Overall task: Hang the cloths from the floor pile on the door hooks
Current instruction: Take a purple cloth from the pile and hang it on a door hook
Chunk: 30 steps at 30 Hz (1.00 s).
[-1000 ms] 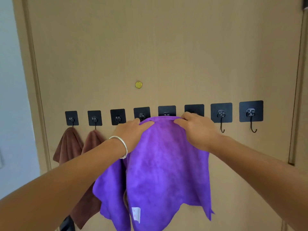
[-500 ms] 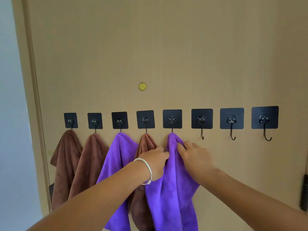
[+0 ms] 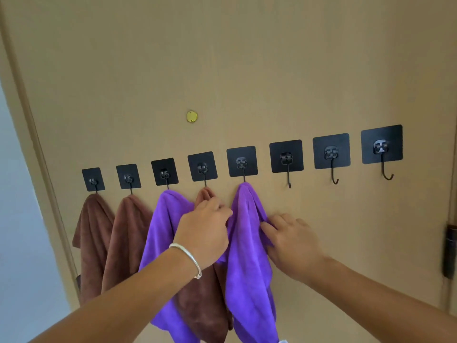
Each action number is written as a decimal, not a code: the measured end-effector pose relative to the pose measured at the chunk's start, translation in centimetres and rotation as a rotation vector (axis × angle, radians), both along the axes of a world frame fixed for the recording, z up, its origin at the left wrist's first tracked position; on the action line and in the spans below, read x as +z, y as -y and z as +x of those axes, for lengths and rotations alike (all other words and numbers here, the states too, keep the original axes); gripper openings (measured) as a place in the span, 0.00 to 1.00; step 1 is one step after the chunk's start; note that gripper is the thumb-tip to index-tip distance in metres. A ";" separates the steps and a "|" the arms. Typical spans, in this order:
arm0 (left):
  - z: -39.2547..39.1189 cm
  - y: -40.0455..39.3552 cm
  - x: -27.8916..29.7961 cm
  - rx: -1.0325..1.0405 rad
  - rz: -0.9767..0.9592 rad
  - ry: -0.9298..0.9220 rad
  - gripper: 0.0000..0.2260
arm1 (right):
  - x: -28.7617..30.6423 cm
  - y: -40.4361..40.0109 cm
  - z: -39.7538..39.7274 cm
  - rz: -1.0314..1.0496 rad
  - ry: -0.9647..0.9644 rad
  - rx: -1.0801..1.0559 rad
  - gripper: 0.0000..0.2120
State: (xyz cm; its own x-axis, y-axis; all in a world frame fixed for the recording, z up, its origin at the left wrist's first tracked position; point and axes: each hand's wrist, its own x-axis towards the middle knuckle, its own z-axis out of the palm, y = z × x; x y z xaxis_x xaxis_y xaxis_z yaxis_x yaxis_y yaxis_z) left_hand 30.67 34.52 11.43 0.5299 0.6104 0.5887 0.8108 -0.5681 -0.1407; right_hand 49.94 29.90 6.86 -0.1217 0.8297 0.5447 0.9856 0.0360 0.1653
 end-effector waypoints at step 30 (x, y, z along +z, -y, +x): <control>10.2 20.8 -2.8 -1.364 -0.187 0.014 0.29 | 0.6 38.0 -11.6 0.243 -0.275 -1.332 0.27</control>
State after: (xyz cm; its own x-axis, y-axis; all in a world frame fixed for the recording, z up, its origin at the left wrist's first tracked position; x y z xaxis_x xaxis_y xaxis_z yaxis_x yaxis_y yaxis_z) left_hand 40.83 13.69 8.67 0.7620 -0.3135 0.5666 -0.3982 -0.9169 0.0283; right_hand 38.36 -8.05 7.47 0.8145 0.1154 0.5685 0.2547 -0.9516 -0.1718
